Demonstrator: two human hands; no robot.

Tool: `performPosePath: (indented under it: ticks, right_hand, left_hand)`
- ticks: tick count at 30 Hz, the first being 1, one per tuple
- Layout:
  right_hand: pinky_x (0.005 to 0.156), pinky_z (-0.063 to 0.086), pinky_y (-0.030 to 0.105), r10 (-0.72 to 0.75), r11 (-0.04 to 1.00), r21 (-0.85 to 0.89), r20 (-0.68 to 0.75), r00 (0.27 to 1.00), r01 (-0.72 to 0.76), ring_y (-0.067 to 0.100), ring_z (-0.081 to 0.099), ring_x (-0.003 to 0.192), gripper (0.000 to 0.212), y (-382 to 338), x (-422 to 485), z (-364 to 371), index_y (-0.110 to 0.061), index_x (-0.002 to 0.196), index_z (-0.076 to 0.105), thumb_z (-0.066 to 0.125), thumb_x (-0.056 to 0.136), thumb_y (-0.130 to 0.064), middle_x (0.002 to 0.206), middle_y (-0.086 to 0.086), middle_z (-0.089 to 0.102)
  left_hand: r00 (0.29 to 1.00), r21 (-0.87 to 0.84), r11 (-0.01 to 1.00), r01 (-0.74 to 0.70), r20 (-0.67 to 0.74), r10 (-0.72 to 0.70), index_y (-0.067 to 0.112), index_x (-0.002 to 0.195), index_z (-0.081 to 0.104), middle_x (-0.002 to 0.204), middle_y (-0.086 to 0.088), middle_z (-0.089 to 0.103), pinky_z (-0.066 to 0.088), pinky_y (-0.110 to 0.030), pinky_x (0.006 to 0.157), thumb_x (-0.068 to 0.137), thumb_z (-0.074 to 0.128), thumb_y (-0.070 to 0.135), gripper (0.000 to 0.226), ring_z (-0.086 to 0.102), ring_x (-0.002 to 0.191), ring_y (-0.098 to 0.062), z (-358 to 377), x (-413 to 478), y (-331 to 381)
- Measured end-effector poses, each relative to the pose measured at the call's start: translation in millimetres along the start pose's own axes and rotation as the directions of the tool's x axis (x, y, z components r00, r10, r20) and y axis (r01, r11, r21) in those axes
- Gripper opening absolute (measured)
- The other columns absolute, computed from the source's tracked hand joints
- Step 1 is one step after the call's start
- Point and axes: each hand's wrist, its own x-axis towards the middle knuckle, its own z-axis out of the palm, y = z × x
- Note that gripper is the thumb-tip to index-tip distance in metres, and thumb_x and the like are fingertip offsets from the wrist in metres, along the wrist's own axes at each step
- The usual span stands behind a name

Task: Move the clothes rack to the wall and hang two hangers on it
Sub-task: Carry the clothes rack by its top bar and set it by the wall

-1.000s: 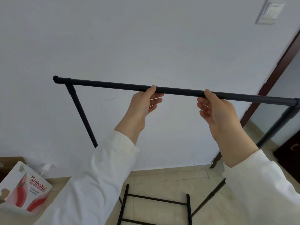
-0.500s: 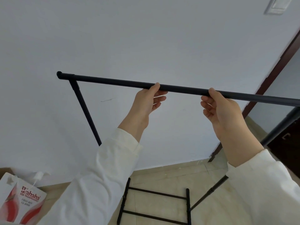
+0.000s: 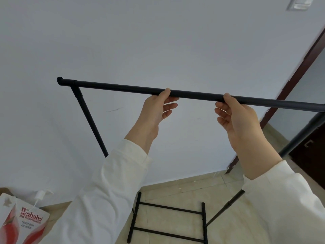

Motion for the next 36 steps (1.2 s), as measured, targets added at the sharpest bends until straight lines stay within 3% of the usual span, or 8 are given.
performPosePath:
  ticks: [8,13,16,22,24,28,31,36]
  right_hand:
    - [0.066,0.044,0.020,-0.009,1.000,-0.020,0.031,0.999,0.010,0.007,0.060,0.077,0.015,1.8,-0.1,-5.3,-0.023,0.078,0.058,0.053,0.088,-0.032,0.076,-0.007,0.064]
    - [0.067,0.046,0.021,0.000,0.999,-0.048,0.094,0.996,0.005,0.008,0.060,0.078,0.014,0.5,-3.2,-12.9,-0.022,0.079,0.059,0.054,0.088,-0.032,0.078,-0.007,0.065]
    - [0.070,0.047,0.021,-0.008,0.993,-0.115,0.143,0.990,0.025,0.009,0.061,0.083,0.014,0.9,-5.2,-26.5,-0.020,0.089,0.062,0.053,0.088,-0.031,0.082,-0.007,0.065]
    - [0.076,0.048,0.022,0.016,0.958,-0.285,0.182,0.983,0.037,0.009,0.061,0.088,0.019,13.8,-9.6,-80.3,-0.020,0.104,0.059,0.051,0.089,-0.030,0.089,-0.007,0.065]
    - [0.079,0.047,0.025,0.017,0.939,-0.342,0.163,0.987,0.040,0.010,0.061,0.087,0.020,18.6,-10.4,-106.8,-0.019,0.105,0.058,0.051,0.089,-0.030,0.090,-0.006,0.065]
    - [0.070,0.048,0.022,-0.016,0.910,-0.412,0.066,0.998,0.042,0.010,0.060,0.079,0.022,31.1,-8.5,-163.2,-0.012,0.103,0.061,0.057,0.086,-0.026,0.085,-0.004,0.065]
    - [0.066,0.045,0.022,-0.080,0.888,-0.456,-0.014,0.997,0.065,0.014,0.059,0.076,0.028,39.4,-0.1,-202.2,-0.007,0.103,0.064,0.064,0.081,-0.024,0.080,-0.002,0.063]
    - [0.062,0.041,0.017,-0.179,0.844,-0.521,-0.051,0.983,0.127,0.006,0.053,0.070,0.031,39.2,19.8,-241.5,-0.014,0.105,0.061,0.067,0.078,-0.029,0.075,-0.008,0.058]
  left_hand:
    - [1.000,0.091,0.996,-0.011,-0.001,0.011,0.023,0.087,0.060,0.086,0.007,0.069,0.048,-0.021,0.071,0.093,0.044,0.031,0.019,0.063,0.079,-0.008,-0.1,-4.1,2.0]
    - [1.000,0.183,0.983,0.017,0.007,-0.018,0.020,0.095,0.061,0.088,0.008,0.069,0.048,-0.021,0.072,0.094,0.043,0.033,0.023,0.065,0.081,-0.008,-2.7,-10.4,5.6]
    - [1.000,0.308,0.951,0.012,0.021,-0.019,0.019,0.099,0.062,0.091,0.009,0.069,0.049,-0.022,0.080,0.094,0.042,0.035,0.025,0.065,0.085,-0.009,-3.3,-18.3,8.1]
    - [0.975,0.501,0.841,-0.207,0.034,0.220,0.019,0.088,0.062,0.081,0.012,0.067,0.047,-0.021,0.074,0.090,0.049,0.028,0.016,0.063,0.067,0.000,13.5,-39.9,12.2]
    - [0.938,0.539,0.774,-0.333,0.102,0.332,0.023,0.086,0.062,0.079,0.014,0.066,0.047,-0.013,0.069,0.089,0.052,0.027,0.011,0.061,0.061,0.006,32.8,-46.8,15.9]
    - [0.854,0.636,0.578,-0.511,0.302,0.423,0.026,0.090,0.064,0.081,0.018,0.062,0.041,-0.002,0.068,0.086,0.058,0.028,0.008,0.056,0.072,0.008,86.1,-58.5,15.5]
    - [0.777,0.689,0.381,-0.616,0.454,0.436,0.027,0.098,0.064,0.093,0.018,0.061,0.041,-0.007,0.076,0.084,0.060,0.030,0.016,0.056,0.084,0.004,131.5,-59.5,9.0]
    - [0.664,0.715,0.037,-0.698,0.628,0.406,0.028,0.111,0.062,0.106,0.013,0.061,0.034,-0.018,0.082,0.082,0.060,0.039,0.030,0.053,0.100,-0.009,188.7,-53.9,6.0]
